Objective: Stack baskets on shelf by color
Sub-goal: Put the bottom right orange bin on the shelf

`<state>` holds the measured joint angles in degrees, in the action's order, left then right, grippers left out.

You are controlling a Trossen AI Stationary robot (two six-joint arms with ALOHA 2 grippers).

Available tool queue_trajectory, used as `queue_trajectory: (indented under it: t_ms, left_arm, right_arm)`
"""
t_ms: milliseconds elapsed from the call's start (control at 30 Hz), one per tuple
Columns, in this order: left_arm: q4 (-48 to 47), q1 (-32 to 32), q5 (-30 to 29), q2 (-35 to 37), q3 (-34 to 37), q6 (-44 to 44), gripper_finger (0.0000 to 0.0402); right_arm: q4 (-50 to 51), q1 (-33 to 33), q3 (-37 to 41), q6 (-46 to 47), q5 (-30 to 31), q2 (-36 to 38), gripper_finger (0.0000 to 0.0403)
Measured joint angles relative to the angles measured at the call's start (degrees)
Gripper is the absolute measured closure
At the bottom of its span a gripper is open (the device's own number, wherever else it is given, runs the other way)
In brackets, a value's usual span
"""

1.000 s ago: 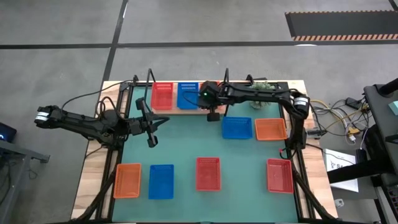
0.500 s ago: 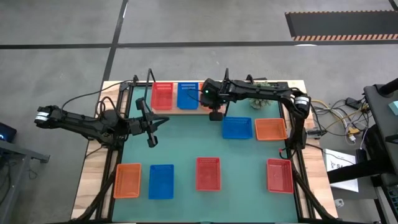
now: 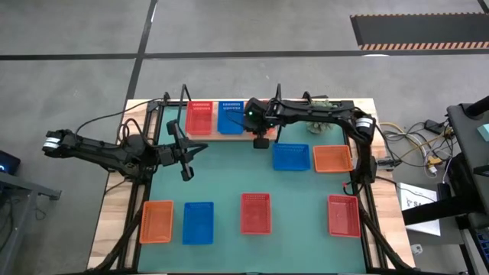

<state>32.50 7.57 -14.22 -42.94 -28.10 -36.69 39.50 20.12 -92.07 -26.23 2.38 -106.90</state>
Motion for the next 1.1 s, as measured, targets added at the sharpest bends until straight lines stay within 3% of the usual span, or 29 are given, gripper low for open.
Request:
queue_trajectory:
  t_ms: [367, 633, 700, 900, 1000, 1100]
  left_arm:
    - [0.01, 0.02, 0.0, 0.0, -0.04, 0.0, 0.0402]
    - [-0.01, 0.02, 0.0, 0.0, -0.02, -0.04, 0.0402]
    - [-0.03, 0.01, 0.0, 0.0, -0.04, -0.04, 0.0402]
    - [-0.02, 0.02, 0.0, 0.0, -0.02, -0.07, 0.0402]
    - [-0.03, 0.02, 0.0, 0.0, -0.02, -0.07, 0.0402]
    - [-0.01, 0.0, 0.0, 0.0, -0.03, -0.07, 0.0402]
  right_arm:
    - [-3.67, -0.22, -0.22, 0.95, -0.85, -0.47, 0.0394]
    - [4.7, -0.29, -4.01, 1.29, 1.85, 1.65, 0.0394]
    - [6.7, -0.33, -5.52, 1.96, -0.68, 2.45, 0.0394]
    - [9.75, -0.42, -6.22, 2.27, -17.75, 2.56, 0.0394]
    - [8.98, -0.53, -3.93, 2.29, -18.75, 2.54, 0.0394]
    - [6.59, -0.48, -1.25, 3.13, -15.08, 2.47, 0.0394]
